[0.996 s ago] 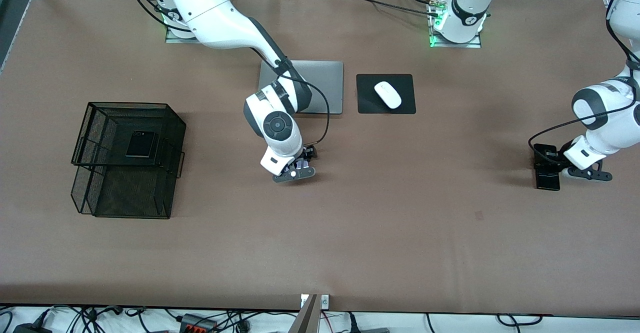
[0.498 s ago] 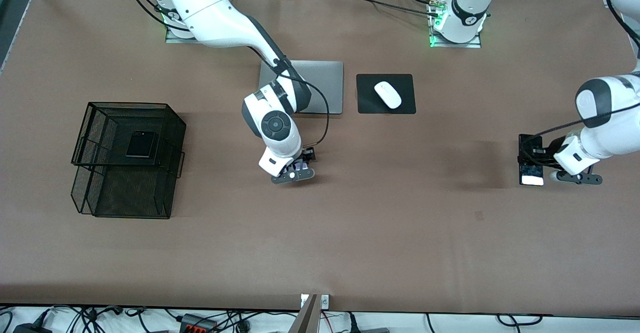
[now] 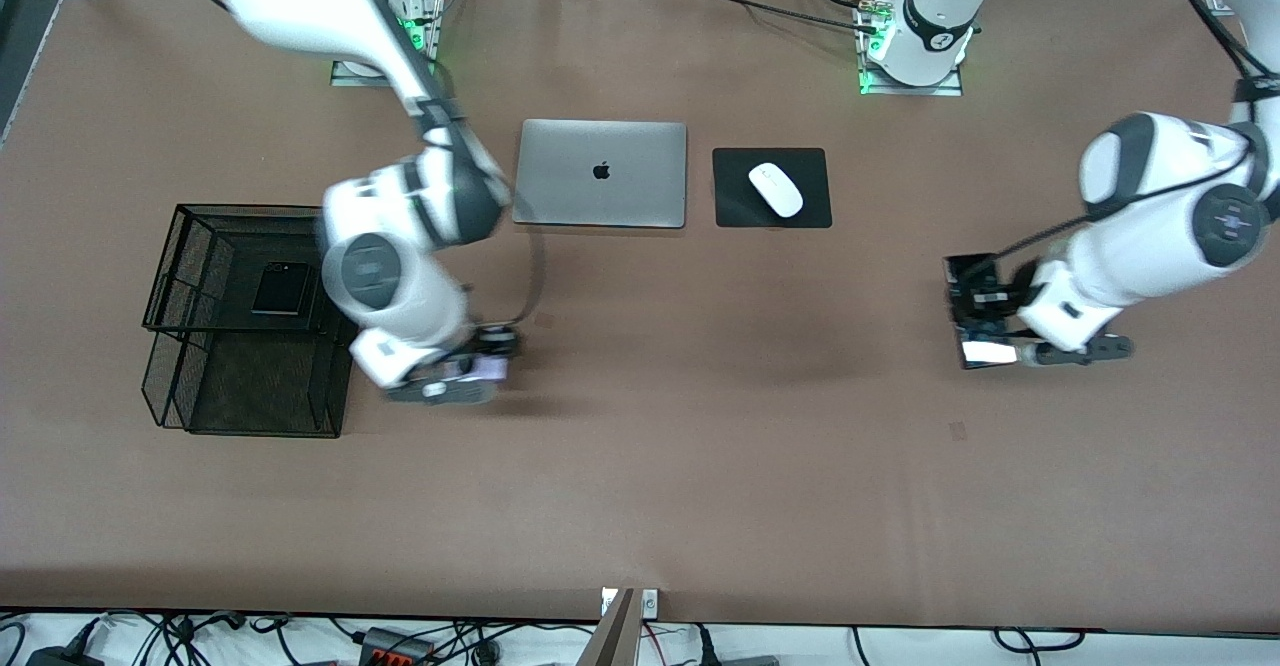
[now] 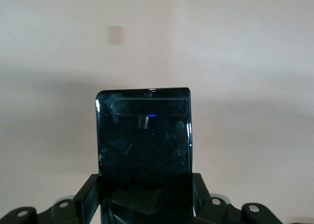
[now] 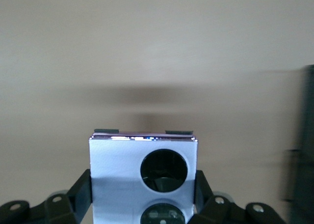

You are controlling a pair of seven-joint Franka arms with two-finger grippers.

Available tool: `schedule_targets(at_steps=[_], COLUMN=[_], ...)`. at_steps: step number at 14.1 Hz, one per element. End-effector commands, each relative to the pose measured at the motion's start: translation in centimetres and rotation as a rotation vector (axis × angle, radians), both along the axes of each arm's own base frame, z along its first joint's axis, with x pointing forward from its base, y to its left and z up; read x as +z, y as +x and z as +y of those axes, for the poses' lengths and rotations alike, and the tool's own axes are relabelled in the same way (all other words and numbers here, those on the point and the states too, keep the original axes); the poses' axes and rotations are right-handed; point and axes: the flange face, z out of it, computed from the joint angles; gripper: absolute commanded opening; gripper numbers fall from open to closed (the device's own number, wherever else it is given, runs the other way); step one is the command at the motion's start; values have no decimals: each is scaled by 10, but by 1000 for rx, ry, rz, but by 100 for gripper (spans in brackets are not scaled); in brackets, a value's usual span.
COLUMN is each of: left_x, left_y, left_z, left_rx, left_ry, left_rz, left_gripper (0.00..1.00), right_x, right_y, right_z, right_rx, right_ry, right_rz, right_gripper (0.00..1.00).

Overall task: Place phones with both arms
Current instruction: 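Open the right gripper over the basket while the left gripper carries the phone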

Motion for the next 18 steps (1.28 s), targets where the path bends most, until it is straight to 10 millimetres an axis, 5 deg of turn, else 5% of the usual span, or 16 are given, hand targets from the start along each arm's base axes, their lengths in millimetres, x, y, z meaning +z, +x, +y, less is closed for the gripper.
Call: schedule_targets(at_steps=[1, 5, 9, 11, 15, 18], left_x=[9, 0, -35, -61, -78, -88], left_y=[10, 24, 12, 14, 9, -25], left_z=[-86, -222, -307, -328, -363, -415], left_rx=[123, 210, 228, 302, 175, -25], left_ry=[-38, -140, -163, -155, -142, -128], left_rz=[41, 79, -27, -66, -125, -233], left_gripper=[48, 48, 48, 49, 49, 47], right_x=[5, -1, -4, -23, -42, -58], right_y=[11, 25, 26, 25, 27, 27], right_z=[-80, -203, -274, -289, -294, -293], right_rx=[-17, -6, -2, -20, -24, -26], right_ry=[7, 20, -47, -45, -44, -37], right_rz=[59, 94, 91, 115, 112, 125], right_gripper=[31, 31, 31, 31, 31, 32])
